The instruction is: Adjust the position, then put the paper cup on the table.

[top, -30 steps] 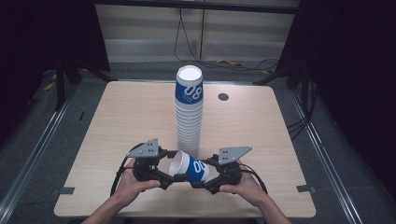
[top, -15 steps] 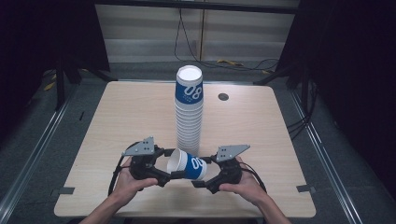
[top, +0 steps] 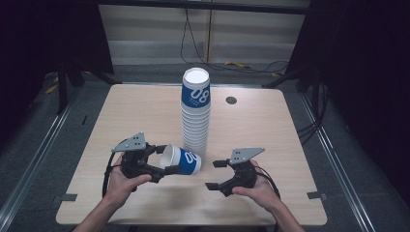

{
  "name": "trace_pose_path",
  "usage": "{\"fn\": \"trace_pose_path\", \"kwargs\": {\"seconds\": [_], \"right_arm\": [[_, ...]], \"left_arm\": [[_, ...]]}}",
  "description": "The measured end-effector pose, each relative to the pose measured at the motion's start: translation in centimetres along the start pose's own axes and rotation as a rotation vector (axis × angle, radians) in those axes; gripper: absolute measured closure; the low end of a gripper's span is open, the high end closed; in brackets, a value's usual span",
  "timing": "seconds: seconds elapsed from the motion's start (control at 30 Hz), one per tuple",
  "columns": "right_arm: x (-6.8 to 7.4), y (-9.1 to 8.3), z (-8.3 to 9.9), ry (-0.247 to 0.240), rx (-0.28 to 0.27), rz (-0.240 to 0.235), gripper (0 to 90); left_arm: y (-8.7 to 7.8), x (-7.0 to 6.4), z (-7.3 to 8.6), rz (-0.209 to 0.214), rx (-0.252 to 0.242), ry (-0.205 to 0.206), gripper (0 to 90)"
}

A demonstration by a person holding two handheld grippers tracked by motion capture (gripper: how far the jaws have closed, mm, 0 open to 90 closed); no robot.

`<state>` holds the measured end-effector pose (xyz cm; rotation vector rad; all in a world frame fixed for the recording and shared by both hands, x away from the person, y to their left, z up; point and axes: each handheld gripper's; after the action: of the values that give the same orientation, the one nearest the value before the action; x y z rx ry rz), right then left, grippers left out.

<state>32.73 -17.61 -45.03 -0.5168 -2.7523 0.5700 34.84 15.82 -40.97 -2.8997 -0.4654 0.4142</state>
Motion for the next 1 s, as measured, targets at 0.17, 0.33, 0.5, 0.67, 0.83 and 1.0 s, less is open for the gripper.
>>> {"fn": "trace_pose_path", "kwargs": {"seconds": [0.17, 0.33, 0.5, 0.67, 0.83, 1.0], "right_arm": [[-0.8, -0.7, 0.1, 0.019, -0.01, 0.049, 16.4], [-2.0, -1.6, 0.5, 0.05, -0.016, 0.107, 16.4], [-3.0, -2.3, 0.6, 0.075, -0.032, 0.164, 15.5], [-3.3, -2.6, 0.6, 0.059, -0.049, 0.2, 18.0], [-3.4, -2.7, 0.7, 0.064, -0.039, 0.203, 17.5], [-3.6, -2.4, 0.8, 0.066, -0.017, 0.19, 18.1]], "left_arm": [[-1.1, 1.0, -0.2, -0.054, -0.004, -0.022, 18.4], [-1.8, 2.0, -0.2, -0.119, 0.031, -0.013, 18.4], [-2.7, 2.8, -0.3, -0.195, 0.047, -0.034, 18.4], [-3.3, 3.5, -0.2, -0.256, 0.075, -0.048, 18.4], [-4.0, 4.7, -0.9, -0.305, 0.136, -0.071, 18.4], [-4.4, 6.2, -1.2, -0.369, 0.181, -0.095, 18.4]]}}
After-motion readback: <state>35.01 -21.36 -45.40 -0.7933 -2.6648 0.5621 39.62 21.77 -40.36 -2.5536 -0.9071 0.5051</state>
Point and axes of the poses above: each handheld gripper's, and its own axes: y roughly forward along the jaws, z roughly out of its underside, x roughly to its left, and after that the axes turned 5 degrees about -x, right-handed
